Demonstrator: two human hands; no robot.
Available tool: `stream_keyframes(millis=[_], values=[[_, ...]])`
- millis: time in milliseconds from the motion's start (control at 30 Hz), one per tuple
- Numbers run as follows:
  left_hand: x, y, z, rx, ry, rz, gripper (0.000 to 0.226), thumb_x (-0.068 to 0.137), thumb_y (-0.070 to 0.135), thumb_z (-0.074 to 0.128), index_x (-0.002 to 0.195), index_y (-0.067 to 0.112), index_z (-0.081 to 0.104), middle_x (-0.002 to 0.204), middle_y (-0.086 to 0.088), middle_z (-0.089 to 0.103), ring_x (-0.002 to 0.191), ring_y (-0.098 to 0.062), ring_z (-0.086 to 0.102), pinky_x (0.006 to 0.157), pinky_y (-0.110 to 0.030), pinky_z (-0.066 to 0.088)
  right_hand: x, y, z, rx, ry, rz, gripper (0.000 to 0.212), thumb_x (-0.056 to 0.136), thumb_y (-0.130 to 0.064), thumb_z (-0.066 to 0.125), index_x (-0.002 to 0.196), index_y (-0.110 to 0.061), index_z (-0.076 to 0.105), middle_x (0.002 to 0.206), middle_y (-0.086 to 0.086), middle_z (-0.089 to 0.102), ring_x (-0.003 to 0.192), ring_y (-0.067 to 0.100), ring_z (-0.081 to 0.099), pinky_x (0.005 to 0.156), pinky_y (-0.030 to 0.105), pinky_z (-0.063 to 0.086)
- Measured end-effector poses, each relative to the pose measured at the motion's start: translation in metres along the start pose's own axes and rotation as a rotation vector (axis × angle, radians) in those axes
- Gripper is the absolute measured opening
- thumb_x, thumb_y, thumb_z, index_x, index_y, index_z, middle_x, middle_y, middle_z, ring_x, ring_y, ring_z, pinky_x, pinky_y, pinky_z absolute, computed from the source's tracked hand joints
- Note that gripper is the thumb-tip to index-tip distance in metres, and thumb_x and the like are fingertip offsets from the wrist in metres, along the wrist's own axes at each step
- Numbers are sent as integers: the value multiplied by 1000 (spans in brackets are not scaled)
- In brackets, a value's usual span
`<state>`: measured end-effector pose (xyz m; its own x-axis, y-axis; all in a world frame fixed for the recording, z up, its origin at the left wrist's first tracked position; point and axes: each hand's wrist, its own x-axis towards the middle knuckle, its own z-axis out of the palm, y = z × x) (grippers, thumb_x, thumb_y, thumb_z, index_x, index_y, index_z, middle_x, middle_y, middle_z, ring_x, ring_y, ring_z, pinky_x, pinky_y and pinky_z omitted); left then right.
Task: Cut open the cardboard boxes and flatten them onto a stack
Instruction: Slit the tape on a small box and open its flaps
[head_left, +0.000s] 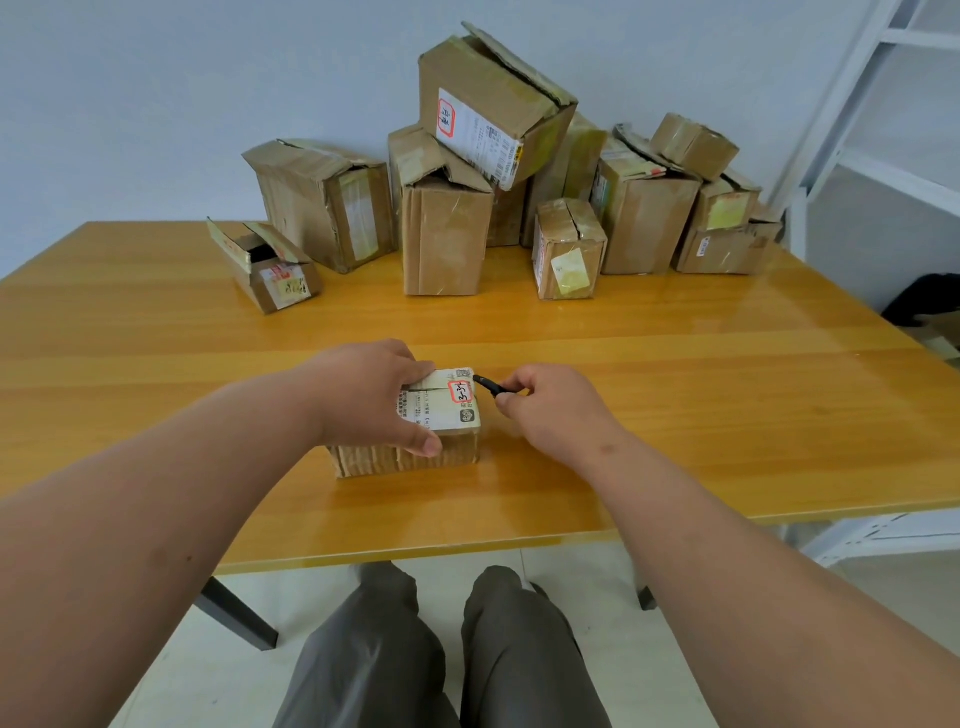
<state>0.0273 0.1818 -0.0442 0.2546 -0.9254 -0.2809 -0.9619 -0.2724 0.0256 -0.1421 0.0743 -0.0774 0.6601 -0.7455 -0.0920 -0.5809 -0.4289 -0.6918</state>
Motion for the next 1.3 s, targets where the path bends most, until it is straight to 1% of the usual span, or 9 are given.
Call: stream_keyframes(millis=[100, 233, 367, 467, 767, 900, 1067, 1133, 1300], values=[[-1, 0, 0, -1, -5, 4, 101, 73, 75, 62, 155, 30, 22, 143, 11, 38, 120, -15, 47, 86, -27, 44, 0, 1, 0, 92, -14, 47, 17, 95, -19, 53, 103, -21, 69, 79, 2, 64, 74, 22, 60, 67, 36, 48], [-1, -1, 1, 17, -7, 7, 103, 73, 76, 61, 155, 29, 22, 142, 11, 39, 120, -15, 47, 91, -30, 47, 3, 3, -6, 202, -48, 132, 23, 91, -6, 46, 99, -7, 67, 68, 4, 64, 54, 18, 49, 52, 29, 36], [-1, -1, 0, 18, -11, 9, 103, 73, 77, 60, 155, 30, 21, 142, 11, 38, 120, -15, 46, 88, -28, 45, 2, 8, -10, 238, -43, 135, 11, 94, -16, 53, 101, -12, 61, 71, 2, 66, 55, 16, 51, 52, 28, 37], [-2, -1, 0, 9, -12, 9, 103, 73, 76, 60, 156, 30, 20, 142, 11, 38, 120, -15, 46, 87, -27, 44, 2, 12, -9, 196, -24, 101, 12, 93, -22, 61, 102, -17, 55, 79, 5, 69, 58, 15, 52, 53, 28, 39], [-2, -1, 0, 8, -20, 9, 103, 73, 77, 60, 156, 31, 19, 143, 11, 37, 121, -15, 46, 88, -28, 45, 7, 17, -1, -90, -47, 23, 17, 103, -28, 41, 92, -19, 51, 93, 10, 66, 75, 22, 53, 65, 35, 42], [-2, -1, 0, 8, -15, 16, 102, 74, 76, 60, 156, 30, 20, 142, 11, 38, 119, -14, 46, 89, -28, 46, 4, 15, -3, -131, -73, 20, 21, 104, -32, 40, 93, -17, 50, 91, 10, 65, 72, 22, 52, 59, 32, 39], [-3, -1, 0, 11, -18, 11, 103, 73, 77, 60, 156, 31, 19, 140, 11, 39, 117, -14, 47, 89, -30, 48, -1, 10, -8, 44, -139, 77, 23, 104, -28, 40, 96, -13, 55, 68, 4, 61, 54, 15, 46, 57, 30, 37], [-2, -1, 0, 10, -15, 9, 103, 73, 77, 60, 156, 31, 19, 141, 11, 38, 117, -14, 47, 89, -30, 47, -3, 8, -8, 157, -169, 122, 22, 104, -26, 42, 92, -13, 56, 60, 3, 57, 46, 14, 41, 49, 28, 34], [-2, -1, 1, 0, -6, 8, 102, 73, 76, 60, 156, 30, 20, 142, 11, 37, 118, -14, 46, 84, -25, 42, -6, 3, -11, 301, -211, 176, 22, 104, -22, 43, 89, -11, 56, 57, 5, 52, 40, 14, 34, 40, 24, 26]])
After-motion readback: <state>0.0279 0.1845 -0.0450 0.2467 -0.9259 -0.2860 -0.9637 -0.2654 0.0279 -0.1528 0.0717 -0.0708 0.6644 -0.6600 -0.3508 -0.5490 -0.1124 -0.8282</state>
